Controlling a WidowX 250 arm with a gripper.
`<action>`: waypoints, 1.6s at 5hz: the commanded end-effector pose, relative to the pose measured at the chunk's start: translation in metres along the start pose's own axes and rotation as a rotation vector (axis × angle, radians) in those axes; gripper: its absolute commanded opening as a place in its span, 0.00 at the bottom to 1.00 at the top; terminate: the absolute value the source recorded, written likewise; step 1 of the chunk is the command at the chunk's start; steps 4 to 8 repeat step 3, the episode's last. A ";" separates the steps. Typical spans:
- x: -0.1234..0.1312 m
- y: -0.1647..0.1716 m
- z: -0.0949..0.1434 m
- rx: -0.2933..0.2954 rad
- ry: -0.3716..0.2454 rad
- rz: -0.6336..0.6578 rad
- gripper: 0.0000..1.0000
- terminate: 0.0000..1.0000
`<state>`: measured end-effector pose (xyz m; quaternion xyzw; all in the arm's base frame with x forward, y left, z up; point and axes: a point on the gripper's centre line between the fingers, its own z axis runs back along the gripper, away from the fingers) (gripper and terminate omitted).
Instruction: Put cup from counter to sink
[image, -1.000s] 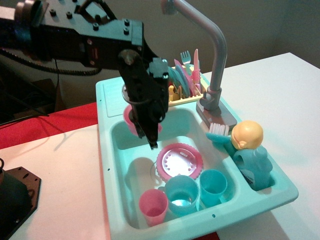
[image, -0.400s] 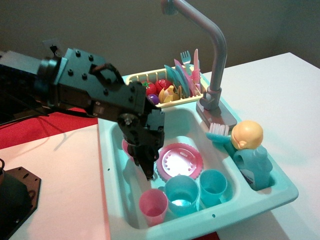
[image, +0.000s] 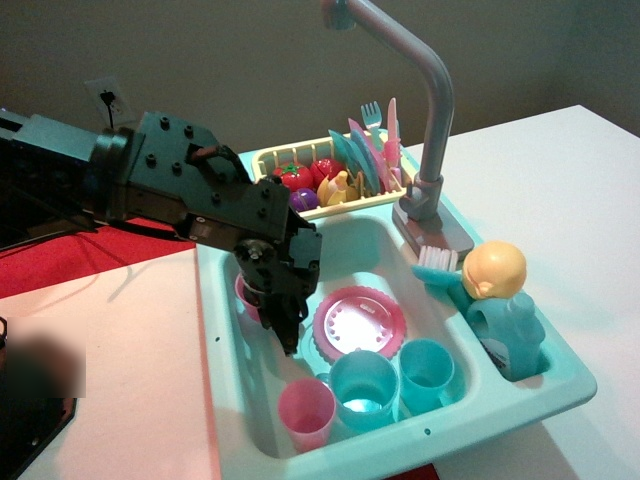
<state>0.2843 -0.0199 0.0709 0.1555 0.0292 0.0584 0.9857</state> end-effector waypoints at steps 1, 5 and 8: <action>0.003 0.017 0.024 0.007 -0.042 0.059 1.00 0.00; -0.002 0.034 0.040 0.016 -0.033 0.090 1.00 1.00; -0.002 0.034 0.040 0.016 -0.033 0.090 1.00 1.00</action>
